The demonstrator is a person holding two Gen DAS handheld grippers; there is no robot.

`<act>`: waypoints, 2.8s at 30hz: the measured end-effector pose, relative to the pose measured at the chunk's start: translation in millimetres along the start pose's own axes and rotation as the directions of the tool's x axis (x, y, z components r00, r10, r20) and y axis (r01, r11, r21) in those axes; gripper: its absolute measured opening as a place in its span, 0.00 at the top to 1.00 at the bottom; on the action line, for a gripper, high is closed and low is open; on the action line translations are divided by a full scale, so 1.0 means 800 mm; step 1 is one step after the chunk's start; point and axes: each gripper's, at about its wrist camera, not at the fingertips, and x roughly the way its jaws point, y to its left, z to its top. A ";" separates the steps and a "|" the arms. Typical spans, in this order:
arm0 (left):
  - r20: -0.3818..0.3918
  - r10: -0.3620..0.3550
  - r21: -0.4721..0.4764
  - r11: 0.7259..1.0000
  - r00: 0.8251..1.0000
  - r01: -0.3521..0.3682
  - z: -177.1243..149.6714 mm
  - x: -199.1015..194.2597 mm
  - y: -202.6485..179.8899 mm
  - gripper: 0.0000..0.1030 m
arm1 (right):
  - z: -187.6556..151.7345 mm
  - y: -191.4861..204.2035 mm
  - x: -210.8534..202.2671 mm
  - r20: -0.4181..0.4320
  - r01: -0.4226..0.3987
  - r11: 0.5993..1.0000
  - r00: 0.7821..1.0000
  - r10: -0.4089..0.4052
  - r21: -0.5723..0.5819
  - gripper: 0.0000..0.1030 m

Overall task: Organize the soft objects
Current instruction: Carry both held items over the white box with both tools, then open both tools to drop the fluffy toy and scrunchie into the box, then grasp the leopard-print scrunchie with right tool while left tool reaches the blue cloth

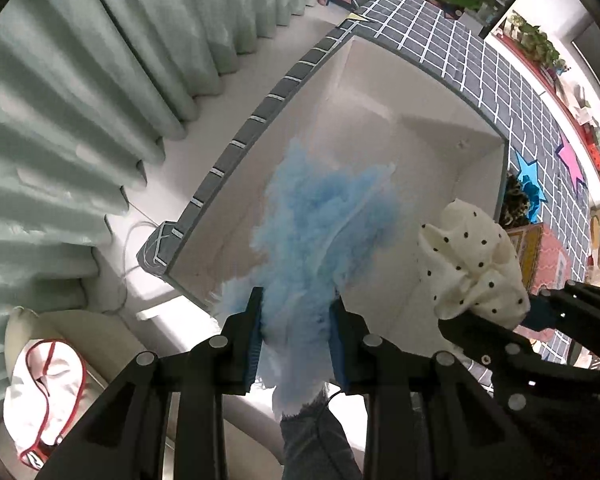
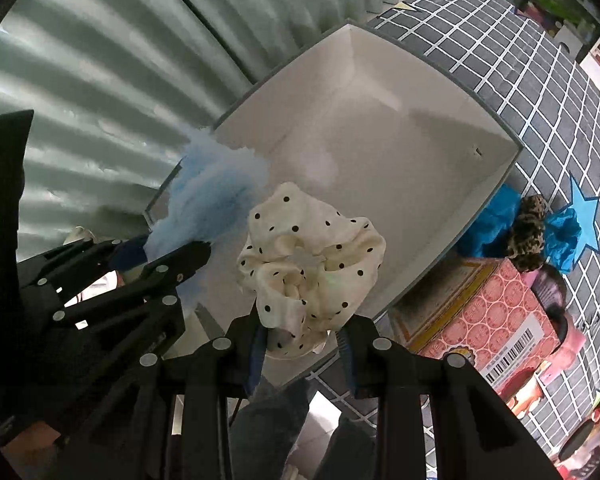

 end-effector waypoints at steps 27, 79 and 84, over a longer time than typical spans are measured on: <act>-0.005 -0.001 0.001 1.000 1.000 0.001 0.000 0.002 0.000 0.69 | 0.003 0.001 0.005 -0.013 -0.012 1.000 1.000 0.012 0.005 0.68; -0.002 -0.067 0.025 0.997 0.998 0.067 0.055 -0.018 -0.091 0.00 | -0.009 -0.261 -0.054 0.070 0.123 0.920 0.985 -0.160 0.373 0.13; -0.015 -0.039 0.046 0.998 0.999 0.039 0.053 -0.016 -0.105 0.00 | 0.007 -0.266 -0.015 0.041 0.062 0.943 0.996 -0.080 0.327 0.13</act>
